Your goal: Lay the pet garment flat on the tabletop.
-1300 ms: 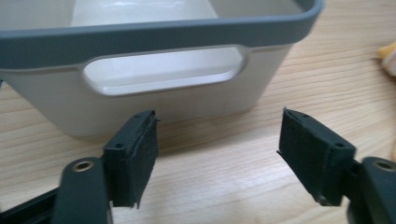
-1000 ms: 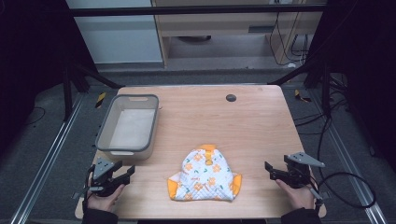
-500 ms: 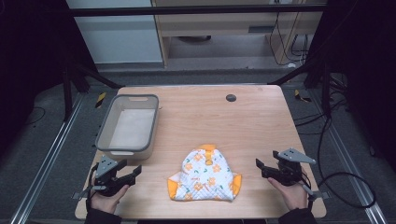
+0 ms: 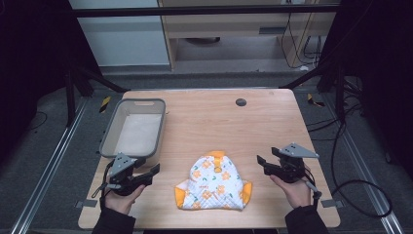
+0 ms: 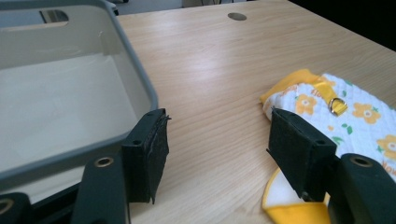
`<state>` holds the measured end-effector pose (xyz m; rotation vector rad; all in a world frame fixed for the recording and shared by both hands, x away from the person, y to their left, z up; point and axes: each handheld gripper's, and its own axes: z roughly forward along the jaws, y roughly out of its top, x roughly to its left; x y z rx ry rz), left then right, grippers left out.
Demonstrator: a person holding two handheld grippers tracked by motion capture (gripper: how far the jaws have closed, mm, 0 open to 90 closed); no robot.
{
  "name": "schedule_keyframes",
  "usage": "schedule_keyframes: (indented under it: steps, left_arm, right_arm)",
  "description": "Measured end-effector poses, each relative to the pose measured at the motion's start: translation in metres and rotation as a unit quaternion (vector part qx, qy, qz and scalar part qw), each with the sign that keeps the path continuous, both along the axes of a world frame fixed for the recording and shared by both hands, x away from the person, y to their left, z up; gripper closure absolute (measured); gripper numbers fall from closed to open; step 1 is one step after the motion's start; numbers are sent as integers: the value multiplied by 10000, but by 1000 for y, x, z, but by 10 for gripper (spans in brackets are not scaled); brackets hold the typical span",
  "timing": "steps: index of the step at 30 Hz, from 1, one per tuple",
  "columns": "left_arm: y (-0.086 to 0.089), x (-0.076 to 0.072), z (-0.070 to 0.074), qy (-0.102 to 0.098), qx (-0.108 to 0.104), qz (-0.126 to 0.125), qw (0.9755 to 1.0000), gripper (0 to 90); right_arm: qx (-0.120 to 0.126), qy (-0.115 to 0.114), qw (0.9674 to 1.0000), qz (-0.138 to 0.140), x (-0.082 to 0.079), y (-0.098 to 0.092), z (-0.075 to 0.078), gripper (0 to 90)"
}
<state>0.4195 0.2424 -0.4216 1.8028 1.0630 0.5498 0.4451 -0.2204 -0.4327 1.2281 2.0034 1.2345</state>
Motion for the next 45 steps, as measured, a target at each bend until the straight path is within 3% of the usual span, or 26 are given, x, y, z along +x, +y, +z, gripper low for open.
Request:
schedule_keyframes:
  steps: [11,16,18,30,34,37,38,45]
  left_arm:
    - [-36,21,-2,6,163,-301,9994,378]
    - [-51,37,-12,163,212,-376,9989,379]
    - [-57,41,-16,212,332,-443,9982,379]
    - [-83,55,-33,450,460,-709,9954,384]
    - [-93,56,-40,530,667,-865,9926,385]
    - [-96,58,-45,570,629,-885,9924,393]
    - [-99,60,-50,667,694,-916,9911,396]
    - [-104,63,-61,868,616,-1022,9890,475]
  right_arm:
    - [-85,32,9992,393,10,40,0,384]
    - [-187,149,9981,567,17,56,-9,402]
    - [-258,176,9978,589,18,59,-12,407]
    - [-303,414,9961,718,20,64,-29,459]
    - [-345,557,9943,842,21,70,-36,483]
    - [-363,593,9936,889,22,73,-39,492]
    - [-362,639,9930,924,22,75,-40,507]
    - [-377,783,9912,1001,26,79,-44,580]
